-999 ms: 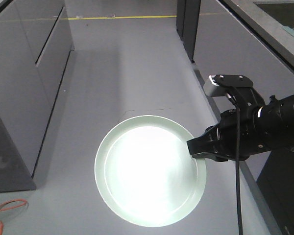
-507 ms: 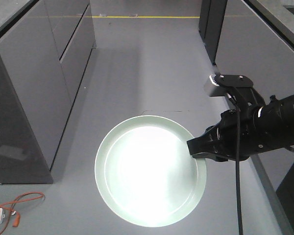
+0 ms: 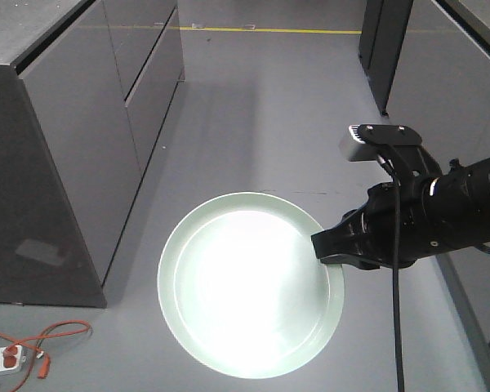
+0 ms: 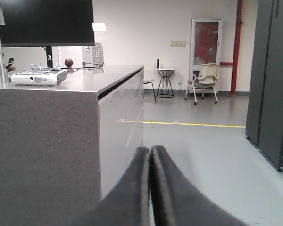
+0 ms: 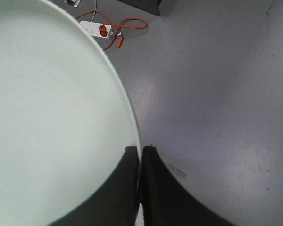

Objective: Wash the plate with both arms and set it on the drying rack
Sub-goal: 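Hold the plate in the right gripper while driving down the aisle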

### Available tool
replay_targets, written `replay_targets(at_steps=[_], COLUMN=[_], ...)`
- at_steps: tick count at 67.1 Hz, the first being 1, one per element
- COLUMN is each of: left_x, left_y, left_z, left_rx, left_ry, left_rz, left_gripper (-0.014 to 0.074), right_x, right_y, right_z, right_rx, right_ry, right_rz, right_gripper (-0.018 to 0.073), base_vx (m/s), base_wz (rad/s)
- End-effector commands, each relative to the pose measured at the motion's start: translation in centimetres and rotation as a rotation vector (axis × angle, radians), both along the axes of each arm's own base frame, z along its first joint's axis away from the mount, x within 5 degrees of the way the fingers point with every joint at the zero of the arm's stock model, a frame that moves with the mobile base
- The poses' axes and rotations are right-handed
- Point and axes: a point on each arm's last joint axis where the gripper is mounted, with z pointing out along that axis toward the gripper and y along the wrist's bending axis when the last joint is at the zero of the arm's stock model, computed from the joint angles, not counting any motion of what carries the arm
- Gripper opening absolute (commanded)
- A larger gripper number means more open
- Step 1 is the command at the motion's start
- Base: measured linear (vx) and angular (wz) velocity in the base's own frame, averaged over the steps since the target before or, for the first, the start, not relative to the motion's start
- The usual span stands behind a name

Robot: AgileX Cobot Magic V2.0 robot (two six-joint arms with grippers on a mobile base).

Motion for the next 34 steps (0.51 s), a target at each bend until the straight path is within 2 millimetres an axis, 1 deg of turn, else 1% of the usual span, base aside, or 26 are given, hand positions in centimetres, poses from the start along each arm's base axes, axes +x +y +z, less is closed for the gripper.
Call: replay_targets(at_steps=[1,34], left_x=[-0.41,-0.41], left_y=[0.0,0.0], left_z=[1.67,1.67], left_rx=[-0.007,-0.007], left_ry=[-0.115,-0.115], left_rz=[0.0,0.0], left_gripper=[-0.0006,-0.0006], right_x=[-0.04,-0.04], right_y=[0.03,0.03], right_z=[1.9,1.9], right_rx=[0.054,0.054], right_ry=[-0.077,-0.077], right_rz=[-0.02,-0.02], right_gripper=[-0.0001,-0.0001], base_vx=[0.1,0.13], base_wz=[0.11,0.05])
